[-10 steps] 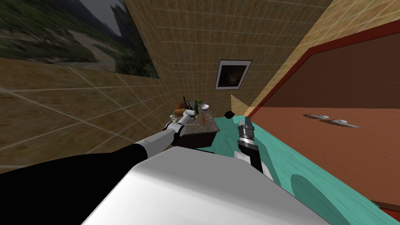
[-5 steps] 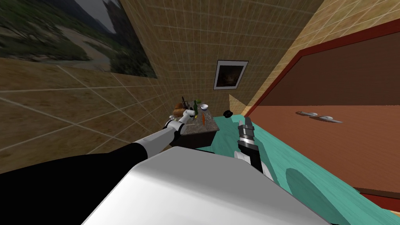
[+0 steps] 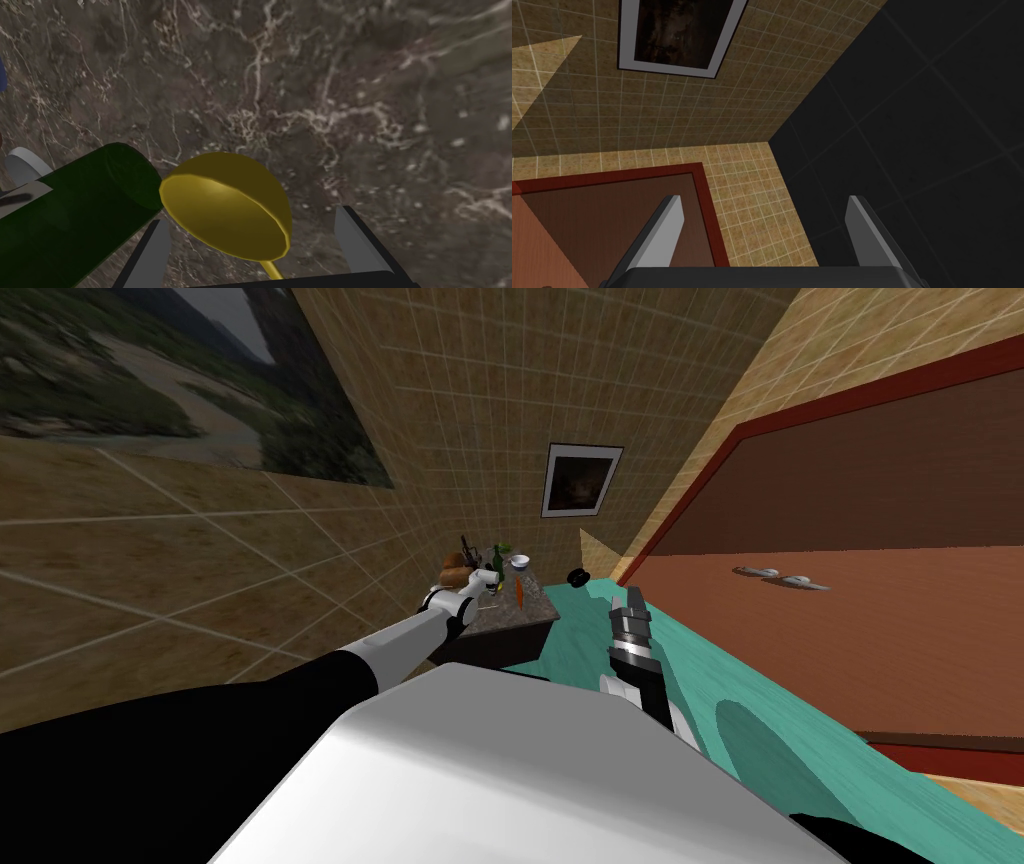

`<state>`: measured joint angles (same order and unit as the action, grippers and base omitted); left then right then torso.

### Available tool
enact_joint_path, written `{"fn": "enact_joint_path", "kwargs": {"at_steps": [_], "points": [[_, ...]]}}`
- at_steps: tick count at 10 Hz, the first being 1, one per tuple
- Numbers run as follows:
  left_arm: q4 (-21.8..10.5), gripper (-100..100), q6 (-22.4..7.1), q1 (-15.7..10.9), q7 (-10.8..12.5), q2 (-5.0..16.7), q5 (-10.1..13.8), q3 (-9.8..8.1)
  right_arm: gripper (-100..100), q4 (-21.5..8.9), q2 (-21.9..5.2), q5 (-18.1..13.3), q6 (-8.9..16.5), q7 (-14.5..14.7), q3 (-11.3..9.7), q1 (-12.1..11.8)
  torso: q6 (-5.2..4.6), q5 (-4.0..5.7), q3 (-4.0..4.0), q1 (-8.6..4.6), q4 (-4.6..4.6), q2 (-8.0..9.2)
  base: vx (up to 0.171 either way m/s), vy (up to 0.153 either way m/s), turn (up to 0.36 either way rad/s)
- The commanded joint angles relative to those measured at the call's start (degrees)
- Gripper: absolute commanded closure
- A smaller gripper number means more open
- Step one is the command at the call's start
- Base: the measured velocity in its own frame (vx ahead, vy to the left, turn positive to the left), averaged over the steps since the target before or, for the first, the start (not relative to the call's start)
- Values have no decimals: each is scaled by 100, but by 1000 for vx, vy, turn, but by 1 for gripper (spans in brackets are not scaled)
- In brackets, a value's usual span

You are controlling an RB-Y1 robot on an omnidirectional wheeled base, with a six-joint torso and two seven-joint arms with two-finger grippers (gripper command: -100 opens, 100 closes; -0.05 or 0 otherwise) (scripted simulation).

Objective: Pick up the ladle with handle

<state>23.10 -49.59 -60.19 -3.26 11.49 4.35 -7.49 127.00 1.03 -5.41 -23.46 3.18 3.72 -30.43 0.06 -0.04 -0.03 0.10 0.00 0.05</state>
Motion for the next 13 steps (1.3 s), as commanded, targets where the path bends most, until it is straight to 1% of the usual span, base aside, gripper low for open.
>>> {"fn": "enact_joint_path", "kwargs": {"at_steps": [1, 2, 3, 4, 5, 6, 10, 11, 12, 13], "points": [[-286, -100, 223, -137, 60, 8, -103, -107, 0, 0, 0, 0, 0, 0, 0, 0, 0, 0, 0, 0, 0, 0, -22, 40, -113], [-377, -100, 223, -137, 60, 8, -103, -107, 0, 0, 0, 0, 0, 0, 0, 0, 2, -1, -1, 2, -1, 2, -16, 28, -25], [-377, -100, 223, -137, 60, 8, -103, -107, 0, 0, 0, 0, 0, 0, 0, -1, 3, -1, -1, 0, 0, 1, -6, 11, 13], [-628, -100, 367, -243, 94, 15, -165, -175, 0, 0, 0, 0, 0, 0, 0, -1, 3, 1, 1, -5, 0, -3, -7, 15, -77], [-636, -100, 338, -263, 75, 22, -130, -147, 0, 0, 0, 0, 0, 0, 0, 0, 1, 1, 2, -6, 0, -3, -5, 11, -24], [-673, 100, 376, -277, 78, 23, -134, -153, 0, 0, 0, 0, 0, 0, 0, -1, 3, 1, 2, -7, 1, -4, 0, 0, 0], [-666, 100, 375, -278, 82, 20, -126, -159, 0, 0, 0, 0, 0, 0, 0, -1, 4, 8, 6, -16, 4, -9, -1, 0, 2], [-665, 0, 377, -280, 82, 18, -124, -161, 0, 0, 0, 0, 0, 0, 0, -1, 5, 11, 7, -18, 4, -10, 0, 0, 0], [-377, 100, 223, -137, 60, 8, -103, -107, 0, 0, 0, 0, 0, 0, 0, -1, 7, 12, 8, -20, 5, -10, 7, -14, 69], [-135, 100, 80, -31, 26, 0, -41, -39, 0, 0, 0, 0, 0, 0, 0, -1, 13, 15, 9, -24, 6, -12, 18, -29, 130]]}}
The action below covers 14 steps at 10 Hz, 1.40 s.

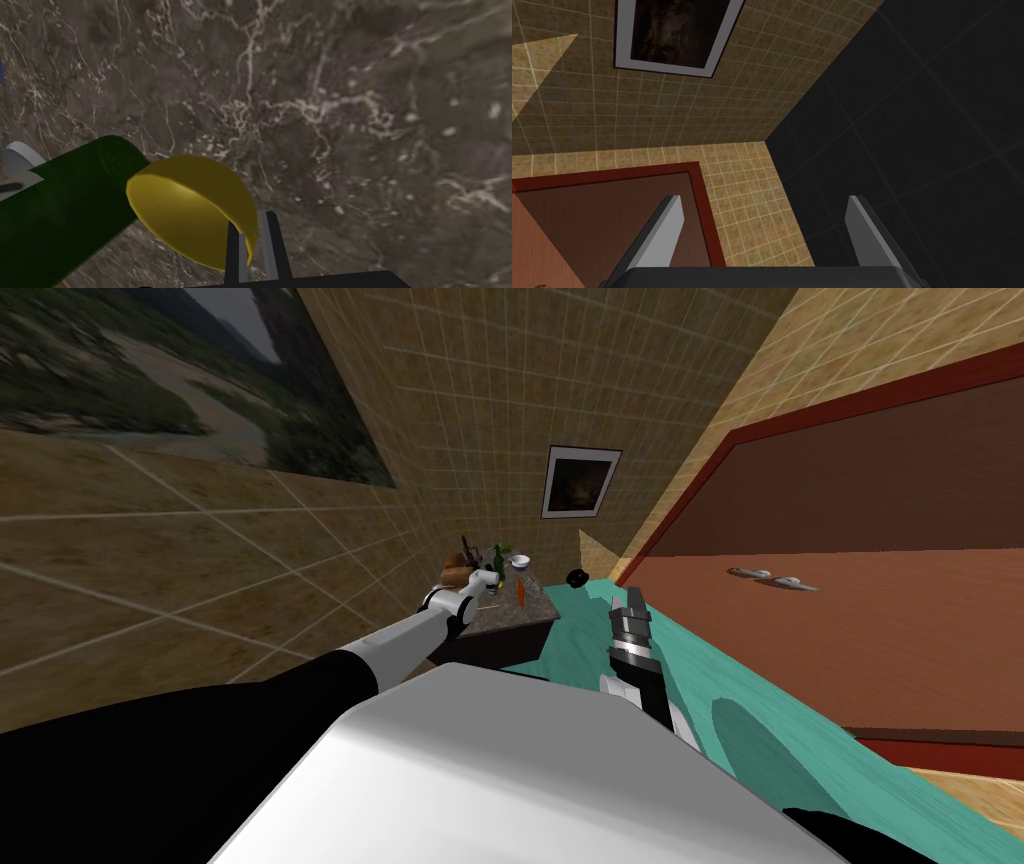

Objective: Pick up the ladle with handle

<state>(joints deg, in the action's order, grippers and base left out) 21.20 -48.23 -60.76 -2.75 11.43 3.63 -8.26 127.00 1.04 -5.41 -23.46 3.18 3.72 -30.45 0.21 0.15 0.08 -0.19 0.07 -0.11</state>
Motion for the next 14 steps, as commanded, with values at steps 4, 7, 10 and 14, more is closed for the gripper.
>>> {"fn": "enact_joint_path", "kwargs": {"at_steps": [4, 7, 10, 14], "points": [[836, 100, -488, 343, -127, -16, 217, 242, 0, 0, 0, 0, 0, 0, 0, 0, 0, 3, 3, -14, 2, -3, 20, -43, 100], [1092, 100, -631, 449, -161, -24, 279, 309, 0, 0, 0, 0, 0, 0, 0, 0, -3, 2, -4, -4, -3, 4, 7, -14, 31], [1604, 100, -918, 661, -228, -39, 403, 445, 0, 0, 0, 0, 0, 0, 0, 0, -4, 0, -6, -9, -5, 7, 12, -32, 84], [1983, 100, -1174, 833, -293, -47, 518, 567, 0, 0, 0, 0, 0, 0, 0, 1, -10, -3, -9, -5, -10, 8, 11, -25, 58]]}}
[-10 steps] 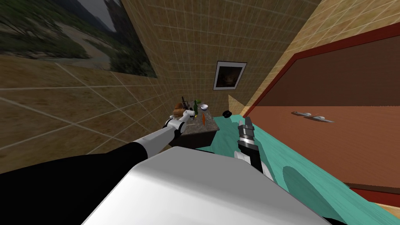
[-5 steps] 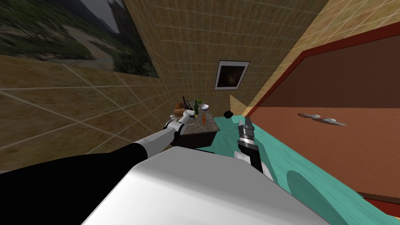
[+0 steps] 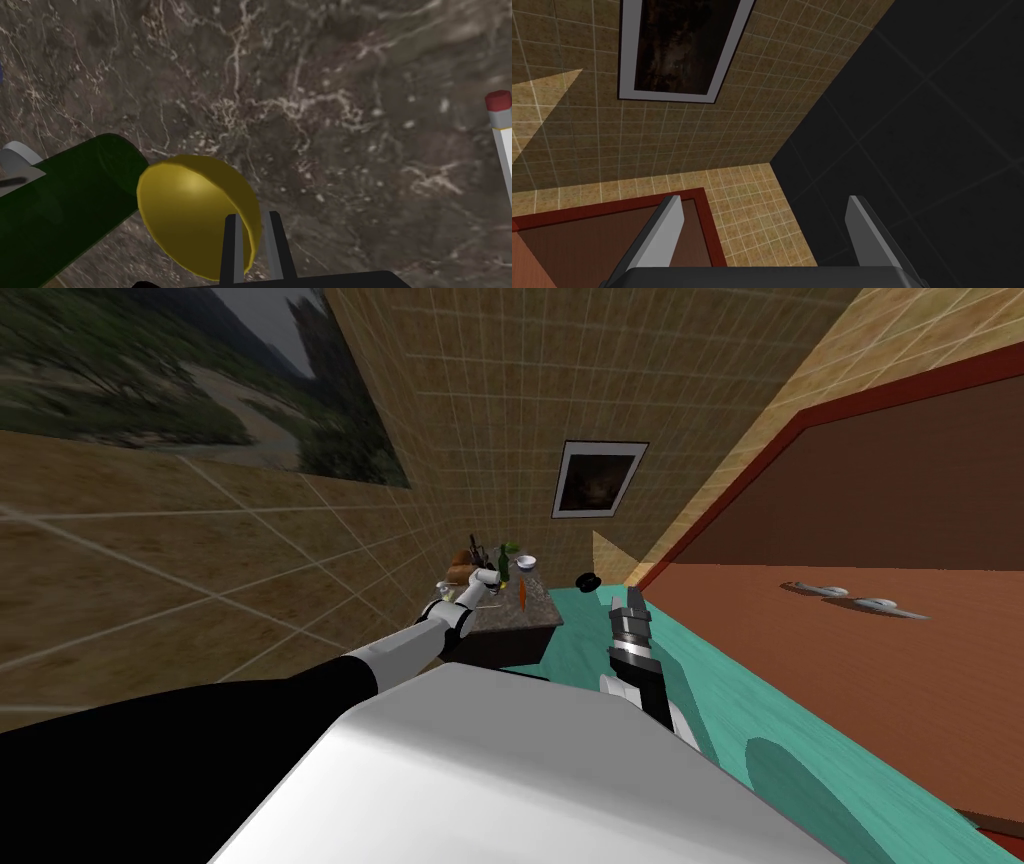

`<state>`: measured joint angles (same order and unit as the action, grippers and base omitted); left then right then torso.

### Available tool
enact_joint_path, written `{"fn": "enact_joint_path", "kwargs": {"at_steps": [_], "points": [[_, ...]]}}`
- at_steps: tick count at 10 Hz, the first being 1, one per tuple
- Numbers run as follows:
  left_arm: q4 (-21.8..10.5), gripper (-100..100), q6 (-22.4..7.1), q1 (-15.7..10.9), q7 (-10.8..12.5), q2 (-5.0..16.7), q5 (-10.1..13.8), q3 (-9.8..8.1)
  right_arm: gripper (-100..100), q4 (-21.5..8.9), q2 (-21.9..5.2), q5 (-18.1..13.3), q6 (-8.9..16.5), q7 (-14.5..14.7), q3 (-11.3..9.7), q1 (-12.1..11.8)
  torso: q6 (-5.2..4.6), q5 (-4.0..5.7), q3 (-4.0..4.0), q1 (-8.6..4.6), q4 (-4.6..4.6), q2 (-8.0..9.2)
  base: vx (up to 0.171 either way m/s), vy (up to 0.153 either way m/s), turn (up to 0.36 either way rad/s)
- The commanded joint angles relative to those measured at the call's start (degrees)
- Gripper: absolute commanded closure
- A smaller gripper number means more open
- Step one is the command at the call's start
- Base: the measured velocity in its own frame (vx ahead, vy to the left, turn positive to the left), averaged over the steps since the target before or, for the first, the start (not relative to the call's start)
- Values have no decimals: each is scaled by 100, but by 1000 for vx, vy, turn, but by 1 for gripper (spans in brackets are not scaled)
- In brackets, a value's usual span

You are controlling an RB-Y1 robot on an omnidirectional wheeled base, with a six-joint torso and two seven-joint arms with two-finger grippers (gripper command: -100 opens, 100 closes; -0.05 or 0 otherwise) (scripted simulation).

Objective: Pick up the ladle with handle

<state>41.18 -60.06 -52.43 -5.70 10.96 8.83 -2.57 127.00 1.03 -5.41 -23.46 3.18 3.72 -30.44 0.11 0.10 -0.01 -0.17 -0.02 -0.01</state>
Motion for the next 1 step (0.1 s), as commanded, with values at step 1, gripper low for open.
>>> {"fn": "enact_joint_path", "kwargs": {"at_steps": [1], "points": [[0, 0, 0, 0, 0, 0, 0, 0, 0, 0, 0, 0, 0, 0, 0, 0, 0, 0, 0, 0, 0, 0, 0, 0, 0]]}}
